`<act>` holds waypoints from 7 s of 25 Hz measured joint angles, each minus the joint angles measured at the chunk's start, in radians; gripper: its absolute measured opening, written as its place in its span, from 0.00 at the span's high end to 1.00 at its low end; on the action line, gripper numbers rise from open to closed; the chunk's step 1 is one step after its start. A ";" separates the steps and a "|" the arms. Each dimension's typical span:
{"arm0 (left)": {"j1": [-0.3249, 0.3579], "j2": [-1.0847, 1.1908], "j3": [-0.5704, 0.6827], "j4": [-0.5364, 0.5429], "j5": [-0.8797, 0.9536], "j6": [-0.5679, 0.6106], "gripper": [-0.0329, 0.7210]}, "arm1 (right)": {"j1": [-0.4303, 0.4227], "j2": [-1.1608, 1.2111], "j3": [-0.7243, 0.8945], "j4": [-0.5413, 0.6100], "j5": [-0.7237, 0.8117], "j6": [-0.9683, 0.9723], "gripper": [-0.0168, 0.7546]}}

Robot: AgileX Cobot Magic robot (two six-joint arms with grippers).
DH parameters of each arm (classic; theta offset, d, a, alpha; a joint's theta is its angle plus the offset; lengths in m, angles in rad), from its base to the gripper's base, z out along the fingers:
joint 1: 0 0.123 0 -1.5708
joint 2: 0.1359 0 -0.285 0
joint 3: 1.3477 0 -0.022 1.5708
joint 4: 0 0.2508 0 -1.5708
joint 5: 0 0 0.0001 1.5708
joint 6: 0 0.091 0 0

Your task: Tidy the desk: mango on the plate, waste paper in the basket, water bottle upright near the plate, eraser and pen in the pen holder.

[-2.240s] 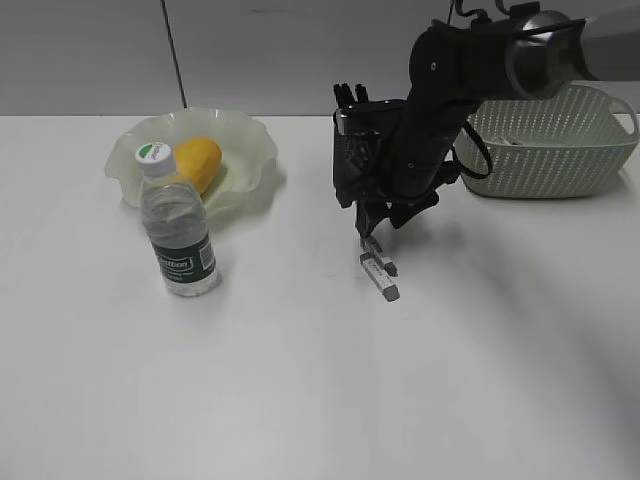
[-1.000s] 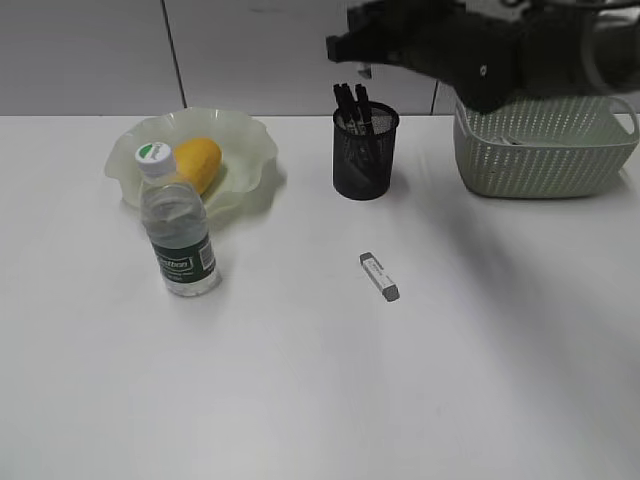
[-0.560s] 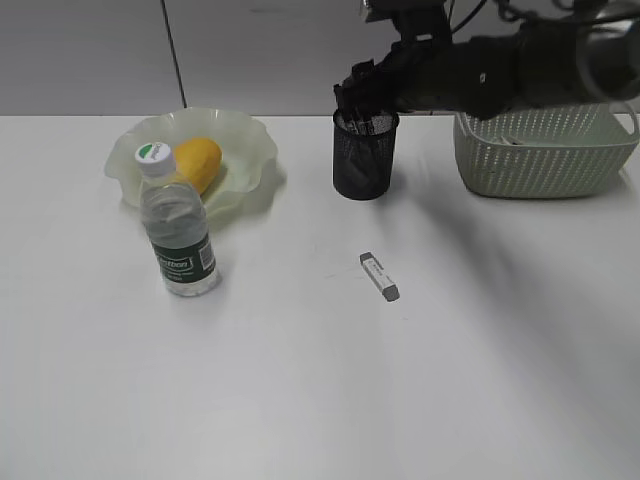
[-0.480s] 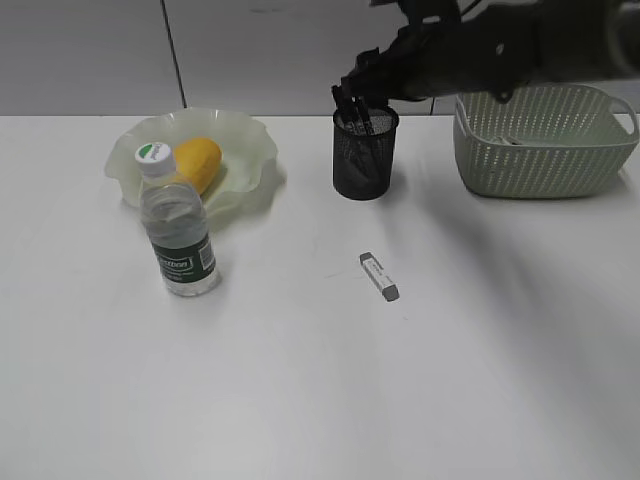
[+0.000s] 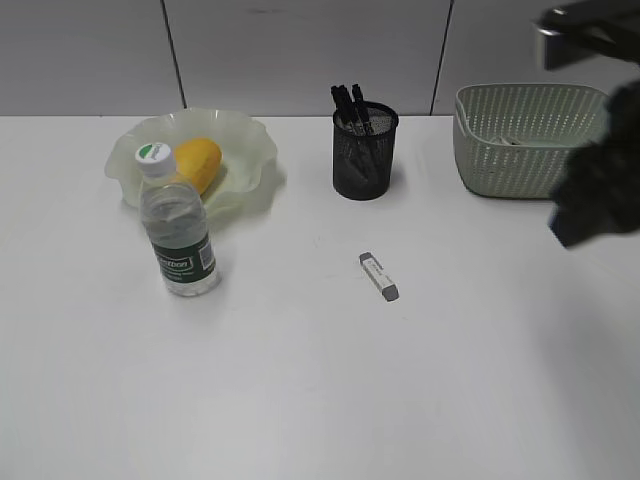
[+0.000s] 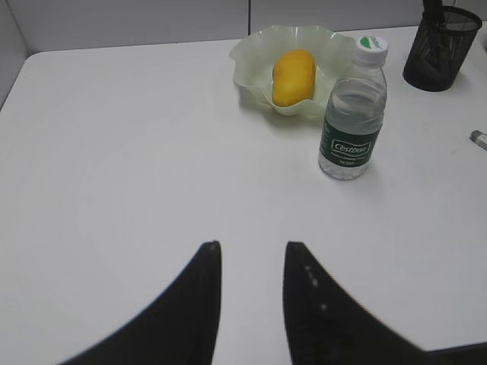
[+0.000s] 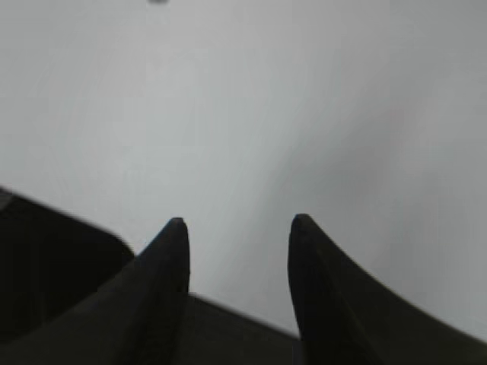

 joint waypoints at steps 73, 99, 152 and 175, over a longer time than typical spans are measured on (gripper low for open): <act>-0.641 2.436 -1.416 0.194 -0.192 -0.951 0.55 | -0.127 -1.297 0.492 0.028 0.032 0.047 0.58; -0.512 2.252 -1.416 0.836 -0.915 -1.014 0.77 | -0.127 -1.297 0.492 0.028 0.032 0.047 0.58; -0.473 0.408 -0.213 0.002 0.033 0.056 0.73 | -0.127 -1.297 0.492 0.028 0.032 0.047 0.58; -0.376 -0.009 0.000 -0.025 0.006 0.056 0.40 | -0.164 -1.297 0.492 0.030 0.032 0.047 0.58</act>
